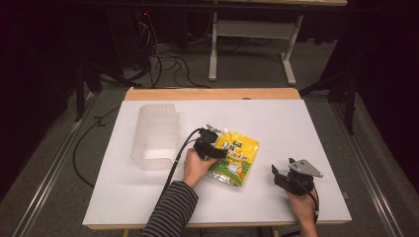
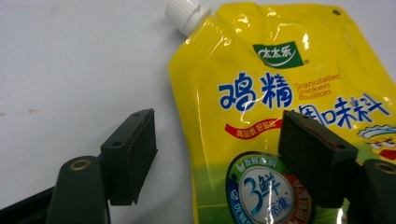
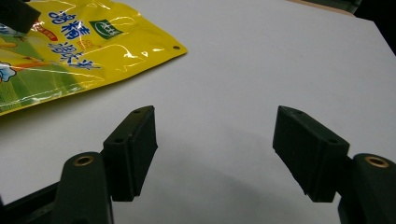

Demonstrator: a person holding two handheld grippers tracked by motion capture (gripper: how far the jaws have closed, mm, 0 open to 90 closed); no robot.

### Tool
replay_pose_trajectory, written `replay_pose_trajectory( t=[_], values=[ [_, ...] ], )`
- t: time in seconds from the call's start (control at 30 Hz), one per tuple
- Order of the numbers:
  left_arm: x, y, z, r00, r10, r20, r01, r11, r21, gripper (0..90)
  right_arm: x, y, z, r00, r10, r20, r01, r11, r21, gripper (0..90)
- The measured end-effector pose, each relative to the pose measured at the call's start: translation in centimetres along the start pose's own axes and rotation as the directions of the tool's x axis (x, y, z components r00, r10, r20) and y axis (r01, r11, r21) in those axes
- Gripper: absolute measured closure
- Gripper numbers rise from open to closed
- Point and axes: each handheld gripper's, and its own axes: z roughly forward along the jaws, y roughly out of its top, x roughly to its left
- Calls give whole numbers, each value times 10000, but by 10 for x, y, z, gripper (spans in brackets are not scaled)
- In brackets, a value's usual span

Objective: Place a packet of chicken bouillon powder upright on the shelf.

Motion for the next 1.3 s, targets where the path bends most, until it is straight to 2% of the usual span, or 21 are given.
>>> replay_pose_trajectory(
  t=[0.1,0.17,0.2,0.37,0.57,0.67,0.77,0.83,0.93,1.07,1.17,1.3],
  values=[
    [-2,0,0,9997,146,-193,-146,9999,-2,300,0,0,0,10000,18,24,-18,10000,38,309],
    [-4,0,0,9995,204,-222,-204,9998,-4,350,0,0,0,10000,-6,13,6,10000,58,309],
    [-4,0,0,9996,268,-116,-268,9996,-16,413,1,0,0,10000,0,8,0,10000,55,309],
    [-10,-1,-1,9980,618,148,-617,9981,-50,561,1,0,1,10000,-72,26,72,10000,56,309],
    [-9,-1,-3,9965,679,488,-679,9977,-26,779,1,0,1,9999,-125,17,125,9998,129,309],
    [-7,-1,-3,9961,547,699,-545,9985,-51,858,1,1,1,10000,-57,20,57,9999,151,308],
    [-6,-1,-6,9939,607,924,-598,9981,-129,876,1,1,1,10000,-19,8,19,9999,133,308],
    [-4,0,-12,9916,618,1140,-574,9975,-414,879,1,1,1,10000,-14,-4,14,9999,147,308],
    [-6,1,-20,9898,810,1173,-730,9948,-712,883,1,0,1,10000,-80,-6,80,9999,114,308],
    [-6,3,-37,9854,983,1389,-821,9896,-1180,883,1,0,1,10000,-57,0,57,10000,62,308],
    [-4,4,-49,9846,1102,1357,-883,9835,-1577,883,1,0,1,10000,-57,-15,57,10000,70,307],
    [-2,5,-64,9834,1020,1502,-706,9770,-2010,883,1,0,0,10000,-53,-22,53,10000,60,306]
  ],
)
